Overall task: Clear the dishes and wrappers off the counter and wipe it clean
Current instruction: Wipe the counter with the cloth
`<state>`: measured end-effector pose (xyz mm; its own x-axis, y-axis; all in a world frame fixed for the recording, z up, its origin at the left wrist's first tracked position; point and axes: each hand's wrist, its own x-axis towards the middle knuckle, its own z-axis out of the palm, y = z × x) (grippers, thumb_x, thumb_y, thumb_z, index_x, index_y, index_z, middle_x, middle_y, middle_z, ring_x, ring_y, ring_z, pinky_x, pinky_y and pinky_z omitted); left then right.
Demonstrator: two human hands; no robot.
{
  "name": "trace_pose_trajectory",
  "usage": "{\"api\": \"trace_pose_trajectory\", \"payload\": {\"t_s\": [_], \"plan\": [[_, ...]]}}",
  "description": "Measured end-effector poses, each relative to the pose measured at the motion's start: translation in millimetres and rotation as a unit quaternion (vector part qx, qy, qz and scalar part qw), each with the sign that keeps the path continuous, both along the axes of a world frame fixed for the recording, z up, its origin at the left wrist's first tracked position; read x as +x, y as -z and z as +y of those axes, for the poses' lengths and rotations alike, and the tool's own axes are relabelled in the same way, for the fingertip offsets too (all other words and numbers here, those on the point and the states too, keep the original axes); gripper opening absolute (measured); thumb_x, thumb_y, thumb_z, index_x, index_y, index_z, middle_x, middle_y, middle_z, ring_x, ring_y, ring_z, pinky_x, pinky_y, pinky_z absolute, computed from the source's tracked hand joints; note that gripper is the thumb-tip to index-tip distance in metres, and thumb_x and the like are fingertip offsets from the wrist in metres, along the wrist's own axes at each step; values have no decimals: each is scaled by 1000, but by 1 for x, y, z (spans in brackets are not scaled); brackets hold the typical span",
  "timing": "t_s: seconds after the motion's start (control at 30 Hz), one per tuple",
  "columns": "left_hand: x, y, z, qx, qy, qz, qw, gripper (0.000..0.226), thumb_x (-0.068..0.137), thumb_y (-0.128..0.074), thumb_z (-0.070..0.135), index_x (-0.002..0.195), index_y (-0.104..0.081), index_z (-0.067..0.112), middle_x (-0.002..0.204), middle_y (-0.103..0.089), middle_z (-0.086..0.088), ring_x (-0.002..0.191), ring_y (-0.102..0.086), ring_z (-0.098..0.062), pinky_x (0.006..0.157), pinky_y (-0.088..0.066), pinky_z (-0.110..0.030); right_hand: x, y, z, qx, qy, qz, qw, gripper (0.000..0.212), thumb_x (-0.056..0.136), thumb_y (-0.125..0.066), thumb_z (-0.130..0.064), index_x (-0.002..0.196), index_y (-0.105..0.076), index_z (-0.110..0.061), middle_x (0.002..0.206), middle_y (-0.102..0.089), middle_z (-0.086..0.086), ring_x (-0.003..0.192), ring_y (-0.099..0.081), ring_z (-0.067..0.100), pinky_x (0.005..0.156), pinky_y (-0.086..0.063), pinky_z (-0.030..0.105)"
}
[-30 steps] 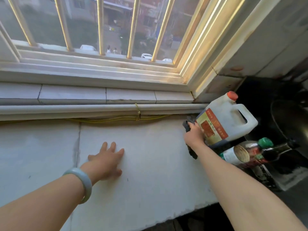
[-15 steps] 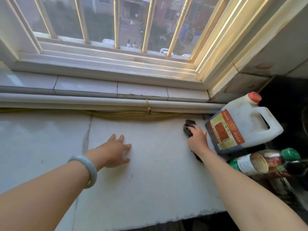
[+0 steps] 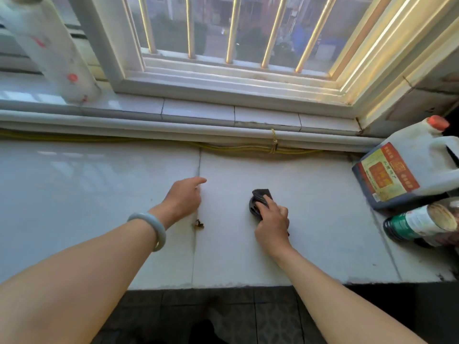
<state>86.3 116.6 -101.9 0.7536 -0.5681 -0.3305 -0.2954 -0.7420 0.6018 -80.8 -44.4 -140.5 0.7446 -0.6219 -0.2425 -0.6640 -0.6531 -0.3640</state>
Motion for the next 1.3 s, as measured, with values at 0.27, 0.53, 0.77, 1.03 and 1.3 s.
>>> {"api": "trace_pose_trajectory", "payload": {"t_s": [0.27, 0.53, 0.77, 1.03, 1.3], "plan": [[22, 22, 164, 16, -101, -43, 994, 52, 92, -37, -4, 141, -47, 7, 149, -44, -10, 141, -35, -24, 117, -22, -30, 46, -6, 134, 24, -41, -2, 999, 66, 81, -36, 7, 138, -46, -25, 159, -19, -9, 125, -25, 22, 91, -23, 27], [25, 28, 297, 63, -156, -38, 985, 53, 97, -33, 2, 148, -36, 13, 157, -30, -5, 148, -16, -20, 120, -14, -30, 105, -5, 280, 56, -63, -14, 996, 68, 79, -38, 7, 137, -44, -27, 160, -13, -10, 125, -24, 21, 94, -23, 26], [30, 22, 343, 105, -86, 0, 991, 54, 102, -36, 17, 154, -22, 14, 162, -13, 0, 150, -5, -14, 120, -7, -27, 151, -16, 348, 159, -85, -55, 982, 61, 86, -37, 4, 141, -45, -23, 157, -23, -6, 130, -26, 26, 107, -25, 27], [43, 22, 357, 168, -25, -8, 986, 82, 95, -46, 53, 155, -8, 13, 163, 5, -3, 150, 7, -18, 122, -5, -36, 116, -12, 248, 67, 66, -151, 984, 56, 85, -40, 11, 136, -53, -9, 148, -42, 10, 125, -37, 40, 109, -29, 42], [41, 32, 357, 190, 6, -17, 982, 88, 93, -42, 56, 155, 1, 12, 162, 14, -6, 149, 15, -21, 122, -1, -40, 111, 4, 281, 47, 21, -104, 993, 62, 83, -37, 11, 137, -53, -16, 153, -34, 1, 124, -31, 32, 109, -26, 34]]}}
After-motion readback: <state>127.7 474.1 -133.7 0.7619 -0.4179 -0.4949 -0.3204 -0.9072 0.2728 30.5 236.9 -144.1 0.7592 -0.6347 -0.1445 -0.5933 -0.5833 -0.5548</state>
